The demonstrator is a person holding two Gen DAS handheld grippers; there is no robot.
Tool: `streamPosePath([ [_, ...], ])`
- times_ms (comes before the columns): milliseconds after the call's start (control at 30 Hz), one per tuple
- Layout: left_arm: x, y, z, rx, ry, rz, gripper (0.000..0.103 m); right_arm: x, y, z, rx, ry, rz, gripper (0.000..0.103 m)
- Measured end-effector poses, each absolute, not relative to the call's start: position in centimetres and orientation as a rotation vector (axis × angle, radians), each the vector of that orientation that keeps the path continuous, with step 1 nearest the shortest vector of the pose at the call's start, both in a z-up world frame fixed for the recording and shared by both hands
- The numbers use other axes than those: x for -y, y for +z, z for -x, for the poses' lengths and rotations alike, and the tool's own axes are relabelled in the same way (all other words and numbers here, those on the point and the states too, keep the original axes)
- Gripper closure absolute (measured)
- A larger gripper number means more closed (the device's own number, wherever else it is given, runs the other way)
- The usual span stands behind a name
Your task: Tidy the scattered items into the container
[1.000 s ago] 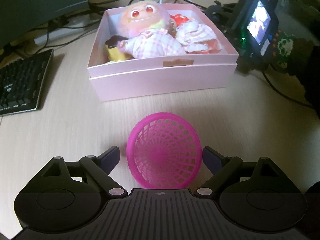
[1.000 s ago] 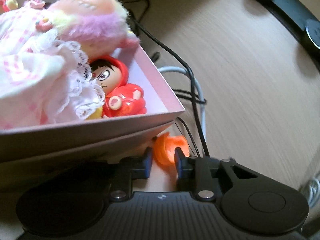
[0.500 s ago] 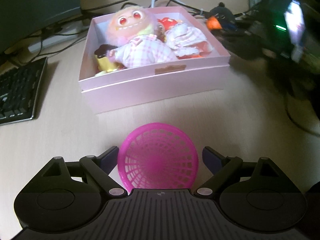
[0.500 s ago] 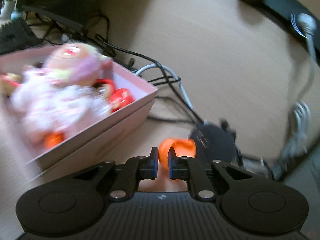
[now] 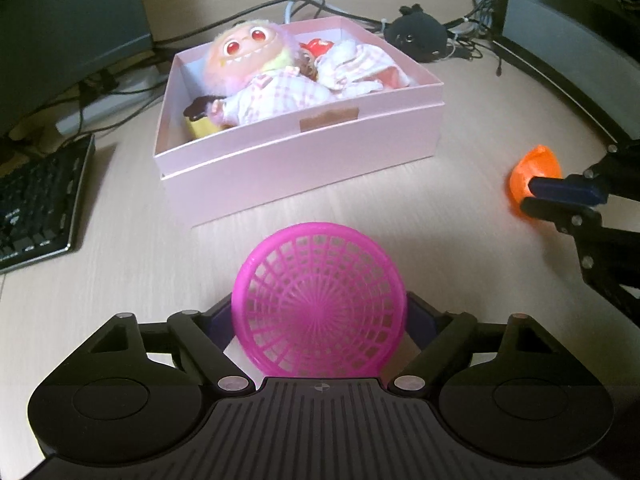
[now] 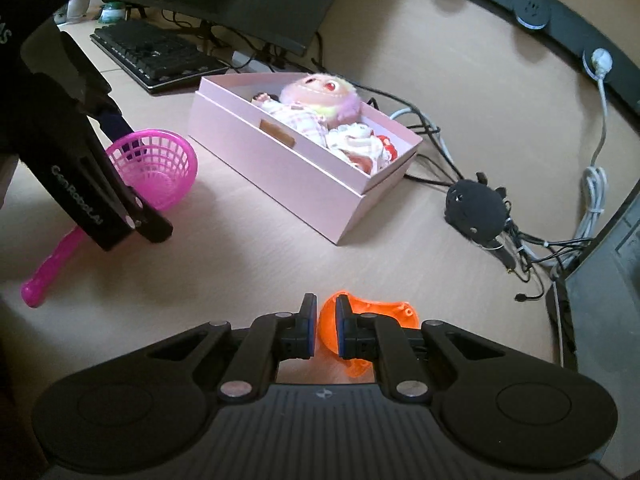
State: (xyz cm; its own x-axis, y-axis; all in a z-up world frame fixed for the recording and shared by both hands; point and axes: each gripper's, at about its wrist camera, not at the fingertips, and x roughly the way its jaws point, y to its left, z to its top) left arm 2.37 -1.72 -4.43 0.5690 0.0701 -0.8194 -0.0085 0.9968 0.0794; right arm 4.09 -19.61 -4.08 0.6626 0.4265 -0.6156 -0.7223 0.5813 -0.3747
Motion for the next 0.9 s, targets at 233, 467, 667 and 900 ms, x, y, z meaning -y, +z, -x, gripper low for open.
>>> streamPosePath([
  [233, 1.7, -3.8, -0.8, -0.939, 0.007, -0.081, 0.015, 19.6, -4.7, -3.9, -0.481, 0.619, 0.659, 0.033],
  [467, 1.6, -2.6, 0.8, -0.952, -0.035, -0.077, 0.015, 19.7, -4.9, -6.9, -0.585, 0.584, 0.517, 0.027],
  [667, 1.4, -2.1, 1.8, -0.947, -0.049, -0.083, 0.015, 20.7, -5.1, -9.7, -0.693, 0.562, 0.340, 0.034],
  [900, 1.4, -1.6, 2.3, -0.936, -0.066, -0.098, 0.015, 20.1, -4.7, -8.4, -0.720, 0.583, 0.324, 0.080],
])
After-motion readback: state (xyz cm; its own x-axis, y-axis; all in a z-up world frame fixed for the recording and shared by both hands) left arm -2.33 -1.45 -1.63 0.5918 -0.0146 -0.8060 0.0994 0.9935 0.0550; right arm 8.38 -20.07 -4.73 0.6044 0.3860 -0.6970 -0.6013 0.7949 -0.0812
